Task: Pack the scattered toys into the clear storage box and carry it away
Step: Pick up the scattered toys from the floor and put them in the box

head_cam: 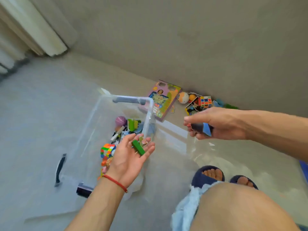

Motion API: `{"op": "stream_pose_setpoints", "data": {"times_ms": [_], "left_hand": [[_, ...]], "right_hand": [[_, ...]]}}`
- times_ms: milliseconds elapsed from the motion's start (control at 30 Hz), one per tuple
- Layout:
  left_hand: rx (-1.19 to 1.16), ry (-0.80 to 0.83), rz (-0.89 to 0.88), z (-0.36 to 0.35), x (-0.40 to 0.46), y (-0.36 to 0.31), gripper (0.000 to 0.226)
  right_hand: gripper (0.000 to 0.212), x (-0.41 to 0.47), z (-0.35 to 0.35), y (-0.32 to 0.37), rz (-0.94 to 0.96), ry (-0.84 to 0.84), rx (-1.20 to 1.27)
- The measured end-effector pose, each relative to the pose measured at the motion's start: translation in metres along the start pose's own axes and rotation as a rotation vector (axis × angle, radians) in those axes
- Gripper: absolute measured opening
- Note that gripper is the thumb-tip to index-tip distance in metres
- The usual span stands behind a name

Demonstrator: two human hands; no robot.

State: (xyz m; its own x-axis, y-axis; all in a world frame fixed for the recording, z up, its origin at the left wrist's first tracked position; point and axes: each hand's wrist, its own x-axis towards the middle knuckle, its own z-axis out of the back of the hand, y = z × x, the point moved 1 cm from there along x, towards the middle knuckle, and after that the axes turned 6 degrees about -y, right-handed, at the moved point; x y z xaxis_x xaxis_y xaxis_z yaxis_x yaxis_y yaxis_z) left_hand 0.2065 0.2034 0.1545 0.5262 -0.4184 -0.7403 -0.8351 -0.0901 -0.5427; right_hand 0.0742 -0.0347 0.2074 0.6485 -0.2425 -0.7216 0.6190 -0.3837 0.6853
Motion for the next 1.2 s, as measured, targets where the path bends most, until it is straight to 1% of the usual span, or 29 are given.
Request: {"op": "stream_pose_setpoints", "data": {"times_ms": [67,100,133,167,233,267,300,333,400,433,567,633,667,700,800,900,1000,1033,1100,1133,1200], "left_hand": [[-0.003,-0.062,-0.065,0.03,-0.015,-0.026,0.026],[-0.007,-0.086,-0.092,0.043,-0.02,-0.037,0.027],[-0.014,-0.103,-0.107,0.054,-0.026,-0.047,0.031],[-0.025,-0.116,-0.108,0.062,-0.032,-0.056,0.04],[-0.059,-0.112,-0.109,0.072,-0.041,-0.07,0.064],[-0.07,-0.116,-0.125,0.075,-0.045,-0.074,0.072],[-0.07,-0.123,-0.141,0.075,-0.048,-0.077,0.075],[-0.054,-0.126,-0.159,0.074,-0.051,-0.079,0.069],[0.006,-0.114,-0.194,0.065,-0.054,-0.078,0.039],[0.042,-0.1,-0.208,0.058,-0.053,-0.075,0.03],[0.226,-0.045,-0.298,0.008,-0.039,-0.05,0.033],[0.321,0.003,-0.304,-0.025,-0.03,-0.033,0.034],[0.372,0.022,-0.307,-0.04,-0.021,-0.024,0.034],[0.423,0.035,-0.307,-0.055,-0.012,-0.015,0.033],[0.593,0.017,-0.284,-0.094,0.026,0.017,0.028],[0.741,-0.007,-0.245,-0.124,0.07,0.055,0.025],[0.883,-0.035,-0.232,-0.151,0.12,0.089,0.028],[0.938,-0.029,-0.24,-0.158,0.136,0.099,0.029],[1.067,0.012,-0.271,-0.171,0.165,0.117,0.03],[1.146,0.051,-0.294,-0.177,0.179,0.126,0.031],[1.315,0.125,-0.355,-0.188,0.204,0.143,0.034]], "right_hand": [[0.017,0.011,-0.06,0.027,0.05,0.061,0.112],[0.018,0.017,-0.09,0.037,0.058,0.08,0.162],[0.023,0.026,-0.116,0.043,0.059,0.076,0.188],[0.033,0.033,-0.138,0.048,0.056,0.056,0.176],[0.059,0.04,-0.169,0.053,0.024,0.042,0.048],[0.068,0.041,-0.174,0.054,0.01,0.039,-0.024],[0.071,0.038,-0.173,0.057,0.018,0.009,-0.072],[0.067,0.036,-0.164,0.06,0.048,-0.042,-0.094],[0.052,0.028,-0.13,0.066,0.118,-0.156,-0.112],[0.047,0.022,-0.107,0.066,0.141,-0.215,-0.123],[0.042,0.002,0.003,0.046,0.16,-0.499,-0.248],[0.038,-0.003,0.054,0.028,0.115,-0.637,-0.321],[0.034,-0.004,0.076,0.019,0.089,-0.677,-0.381],[0.032,-0.003,0.095,0.011,0.06,-0.696,-0.469],[0.041,0.004,0.137,-0.009,-0.022,-0.672,-0.771],[0.039,0.033,0.169,-0.035,-0.019,-0.671,-0.951],[0.019,0.073,0.192,-0.07,-0.045,-0.639,-1.05],[0.024,0.087,0.199,-0.082,-0.062,-0.642,-1.07],[0.049,0.113,0.213,-0.103,-0.09,-0.655,-1.088],[0.057,0.126,0.222,-0.112,-0.084,-0.676,-1.086],[0.065,0.154,0.24,-0.129,-0.044,-0.726,-1.089]]}}
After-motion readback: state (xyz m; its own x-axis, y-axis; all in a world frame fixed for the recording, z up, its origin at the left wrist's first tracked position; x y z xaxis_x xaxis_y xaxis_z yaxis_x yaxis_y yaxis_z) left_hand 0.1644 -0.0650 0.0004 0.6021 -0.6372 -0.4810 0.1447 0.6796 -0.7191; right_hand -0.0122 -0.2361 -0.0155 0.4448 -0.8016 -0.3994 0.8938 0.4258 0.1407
